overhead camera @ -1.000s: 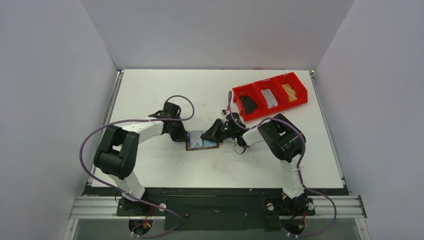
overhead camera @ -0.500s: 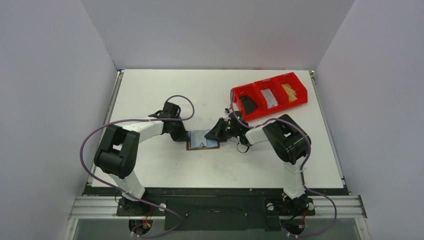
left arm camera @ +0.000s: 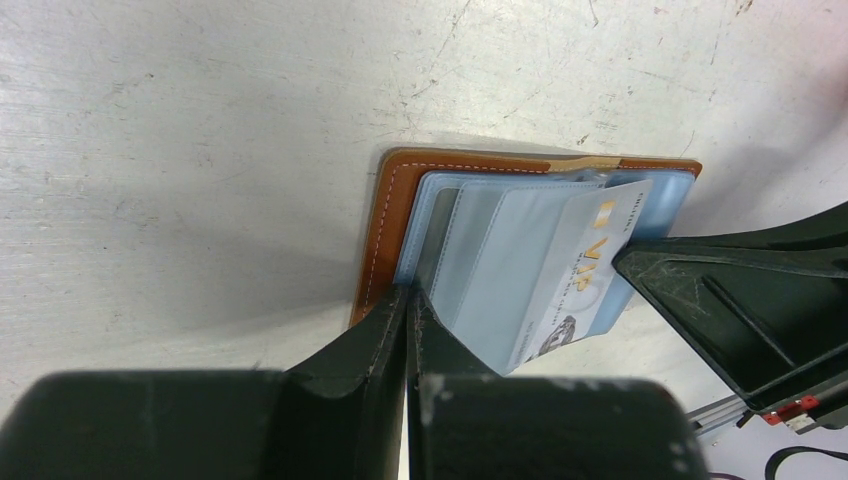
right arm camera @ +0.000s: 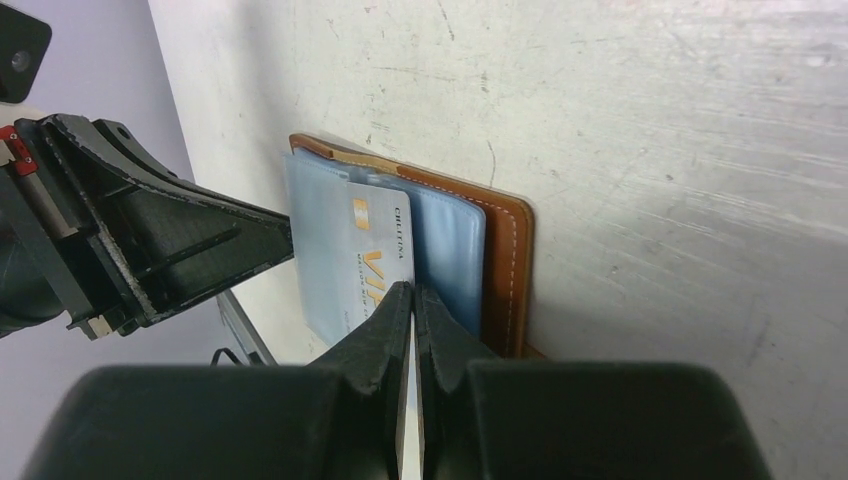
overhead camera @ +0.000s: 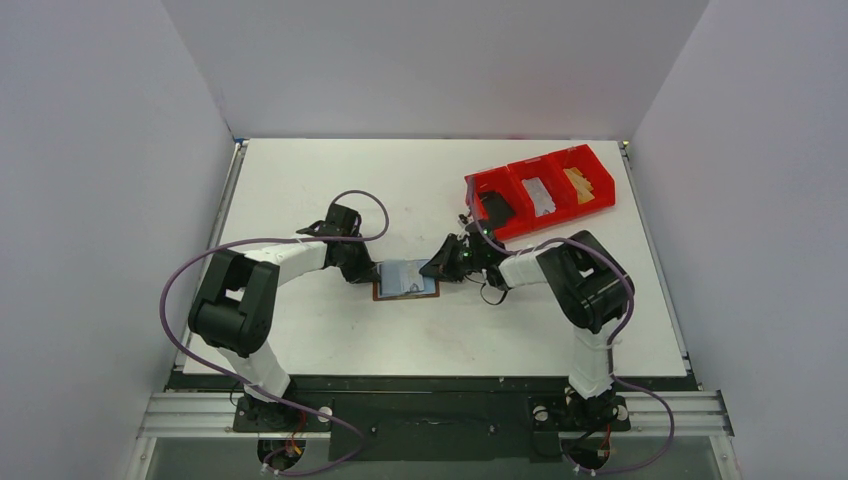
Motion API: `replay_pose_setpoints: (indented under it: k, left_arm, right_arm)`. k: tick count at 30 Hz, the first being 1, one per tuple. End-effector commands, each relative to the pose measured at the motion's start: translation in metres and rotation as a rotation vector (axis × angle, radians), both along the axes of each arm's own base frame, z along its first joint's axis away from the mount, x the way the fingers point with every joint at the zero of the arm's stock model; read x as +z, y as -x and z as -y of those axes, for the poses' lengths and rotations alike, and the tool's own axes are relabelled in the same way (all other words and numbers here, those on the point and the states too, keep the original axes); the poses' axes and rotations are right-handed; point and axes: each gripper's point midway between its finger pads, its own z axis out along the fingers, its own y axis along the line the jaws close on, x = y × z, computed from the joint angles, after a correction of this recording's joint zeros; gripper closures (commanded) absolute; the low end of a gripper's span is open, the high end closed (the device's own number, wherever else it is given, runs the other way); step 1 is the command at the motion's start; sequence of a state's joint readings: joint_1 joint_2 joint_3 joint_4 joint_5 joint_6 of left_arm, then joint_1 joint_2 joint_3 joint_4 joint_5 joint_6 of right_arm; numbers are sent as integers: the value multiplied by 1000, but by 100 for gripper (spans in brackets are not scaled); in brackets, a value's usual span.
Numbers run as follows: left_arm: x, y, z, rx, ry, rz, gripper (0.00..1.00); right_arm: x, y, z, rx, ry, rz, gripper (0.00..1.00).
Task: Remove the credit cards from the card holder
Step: Remove the credit card from the card holder.
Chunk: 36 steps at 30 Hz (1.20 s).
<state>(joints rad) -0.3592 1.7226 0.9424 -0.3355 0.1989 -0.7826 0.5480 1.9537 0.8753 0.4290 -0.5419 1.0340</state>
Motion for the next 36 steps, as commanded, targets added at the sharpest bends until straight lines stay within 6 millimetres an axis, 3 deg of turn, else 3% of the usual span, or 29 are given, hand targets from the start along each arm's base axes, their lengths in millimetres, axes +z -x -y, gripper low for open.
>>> replay_pose_setpoints:
  k: [1, 9, 16, 20, 23, 30, 36]
  left_arm:
    - [-42, 30, -30, 8, -151, -123, 100]
    - [-27, 21, -25, -2, -130, -80, 100]
    - [4, 6, -19, -20, -108, -15, 98]
    - [27, -4, -16, -32, -99, 38, 88]
    - [47, -13, -13, -37, -84, 94, 75]
    - [81, -22, 4, -77, 10, 168, 67]
    - [89, -21, 28, -127, 135, 182, 59]
  right_arm:
    - [5, -3, 15, -21, 51, 41, 100]
    - [13, -4, 16, -20, 35, 45, 100]
    - [23, -5, 15, -16, 8, 50, 100]
    - [27, -5, 15, -16, -5, 48, 100]
    - [32, -6, 15, -16, -17, 51, 100]
    - [41, -7, 17, -17, -32, 55, 100]
    - [48, -7, 17, -19, -57, 55, 100]
